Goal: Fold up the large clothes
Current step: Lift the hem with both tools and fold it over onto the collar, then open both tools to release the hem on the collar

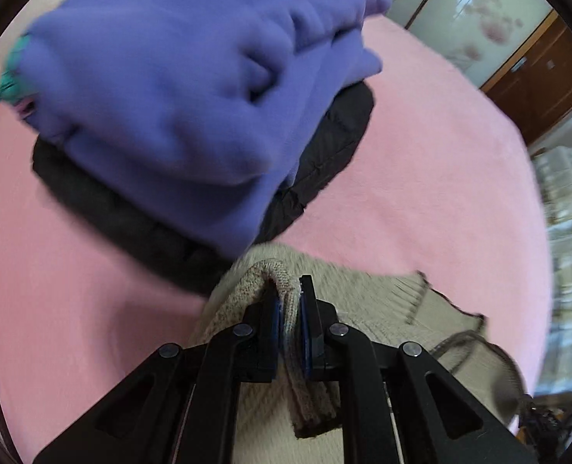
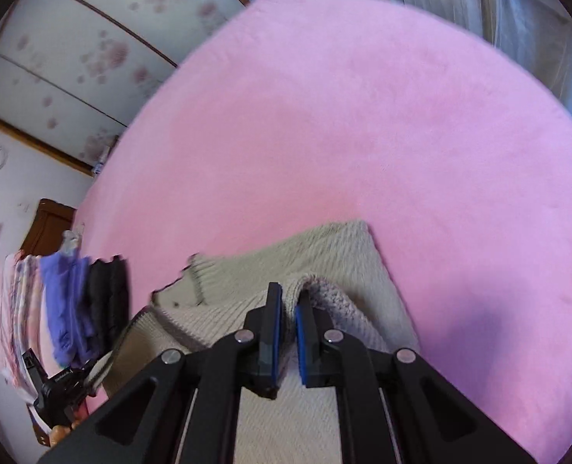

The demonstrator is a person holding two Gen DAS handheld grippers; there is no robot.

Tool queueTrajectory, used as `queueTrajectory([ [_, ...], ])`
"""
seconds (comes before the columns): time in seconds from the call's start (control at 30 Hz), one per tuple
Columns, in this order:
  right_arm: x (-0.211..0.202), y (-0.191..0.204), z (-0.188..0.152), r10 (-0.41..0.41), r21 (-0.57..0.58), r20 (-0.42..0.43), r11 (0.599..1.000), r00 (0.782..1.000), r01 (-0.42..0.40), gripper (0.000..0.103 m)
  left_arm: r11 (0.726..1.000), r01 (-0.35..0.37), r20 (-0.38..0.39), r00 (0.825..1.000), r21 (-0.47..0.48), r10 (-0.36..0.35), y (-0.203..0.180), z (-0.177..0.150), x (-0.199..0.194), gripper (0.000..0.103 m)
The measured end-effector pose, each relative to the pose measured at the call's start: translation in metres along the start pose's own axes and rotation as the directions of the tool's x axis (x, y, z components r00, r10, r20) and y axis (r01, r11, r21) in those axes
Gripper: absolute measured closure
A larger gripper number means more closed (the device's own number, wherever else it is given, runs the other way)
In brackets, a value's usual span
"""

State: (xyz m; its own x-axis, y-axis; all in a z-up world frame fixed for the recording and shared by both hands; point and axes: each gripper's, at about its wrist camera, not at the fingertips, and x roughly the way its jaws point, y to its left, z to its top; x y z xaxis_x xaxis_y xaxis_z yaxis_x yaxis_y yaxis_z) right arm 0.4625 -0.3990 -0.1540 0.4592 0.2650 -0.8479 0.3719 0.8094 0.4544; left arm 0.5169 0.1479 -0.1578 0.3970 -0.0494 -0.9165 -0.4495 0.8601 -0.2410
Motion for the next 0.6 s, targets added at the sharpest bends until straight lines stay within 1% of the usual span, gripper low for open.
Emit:
queueTrajectory([
  [0.03, 0.011, 0.0, 0.004, -0.008, -0.006, -0.01, 1.0, 1.0, 0.007, 0.097, 1.0, -0.01, -0.008, 1.0, -0.013, 0.01, -0.002, 0.002, 0.009, 0.095],
  [0.1, 0.03, -0.001, 0.011, -0.037, -0.018, -0.038, 0.999, 0.999, 0.037, 0.096, 0.998, -0.021, -0.045, 0.999, -0.051, 0.019, 0.001, 0.005, 0.03, 0.089],
  [0.13, 0.036, -0.001, 0.013, -0.054, -0.025, -0.054, 0.998, 0.997, 0.052, 0.095, 0.998, -0.026, -0.048, 0.999, -0.059, 0.024, 0.001, 0.006, 0.034, 0.083],
  [0.2, 0.043, 0.0, 0.015, -0.069, -0.042, -0.078, 0.997, 0.995, 0.066, 0.094, 0.999, -0.006, -0.037, 0.999, -0.054, 0.004, -0.004, 0.005, 0.035, 0.069],
  [0.23, 0.043, 0.001, 0.015, -0.067, -0.054, -0.08, 0.997, 0.995, 0.062, 0.092, 0.999, 0.01, -0.033, 0.999, -0.046, -0.011, -0.006, 0.005, 0.035, 0.053],
  [0.27, 0.042, 0.003, 0.016, -0.062, -0.075, -0.078, 0.996, 0.995, 0.056, 0.091, 0.999, 0.026, -0.028, 0.999, -0.032, -0.026, -0.011, 0.004, 0.033, 0.042],
  [0.3, 0.041, 0.005, 0.016, -0.06, -0.089, -0.077, 0.995, 0.995, 0.053, 0.09, 1.0, 0.025, -0.016, 1.0, -0.016, -0.025, -0.015, 0.004, 0.03, 0.039],
  [0.33, 0.038, 0.006, 0.016, -0.053, -0.104, -0.076, 0.994, 0.996, 0.045, 0.089, 1.0, 0.01, 0.013, 1.0, 0.011, -0.01, -0.023, 0.004, 0.024, 0.035],
  [0.37, 0.036, 0.007, 0.018, -0.039, -0.105, -0.074, 0.994, 0.997, 0.031, 0.088, 1.0, 0.011, 0.03, 0.999, 0.027, -0.012, -0.027, 0.004, 0.019, 0.031],
  [0.4, 0.033, 0.006, 0.02, -0.013, -0.096, -0.073, 0.995, 0.997, 0.006, 0.086, 0.998, 0.026, 0.058, 0.998, 0.051, -0.029, -0.033, 0.005, 0.011, 0.031],
  [0.43, 0.031, 0.004, 0.025, 0.023, -0.073, -0.073, 0.997, 0.997, -0.028, 0.081, 0.997, 0.038, 0.075, 0.996, 0.066, -0.043, -0.038, 0.005, 0.005, 0.031],
  [0.47, 0.027, 0.001, 0.027, 0.065, -0.041, -0.072, 0.997, 0.995, -0.068, 0.078, 0.995, 0.049, 0.098, 0.993, 0.086, -0.057, -0.044, 0.007, -0.002, 0.031],
  [0.5, 0.021, -0.003, 0.03, 0.103, -0.005, -0.057, 0.995, 0.993, -0.104, 0.069, 0.993, 0.052, 0.121, 0.991, 0.108, -0.065, -0.049, 0.008, -0.01, 0.031],
  [0.53, 0.014, -0.005, 0.032, 0.118, 0.011, -0.032, 0.993, 0.993, -0.117, 0.061, 0.991, 0.05, 0.137, 0.988, 0.121, -0.066, -0.052, 0.008, -0.015, 0.03],
  [0.6, 0.001, -0.007, 0.036, 0.114, 0.01, 0.015, 0.993, 0.993, -0.114, 0.06, 0.987, 0.028, 0.178, 0.982, 0.156, -0.056, -0.057, 0.008, -0.023, 0.026],
])
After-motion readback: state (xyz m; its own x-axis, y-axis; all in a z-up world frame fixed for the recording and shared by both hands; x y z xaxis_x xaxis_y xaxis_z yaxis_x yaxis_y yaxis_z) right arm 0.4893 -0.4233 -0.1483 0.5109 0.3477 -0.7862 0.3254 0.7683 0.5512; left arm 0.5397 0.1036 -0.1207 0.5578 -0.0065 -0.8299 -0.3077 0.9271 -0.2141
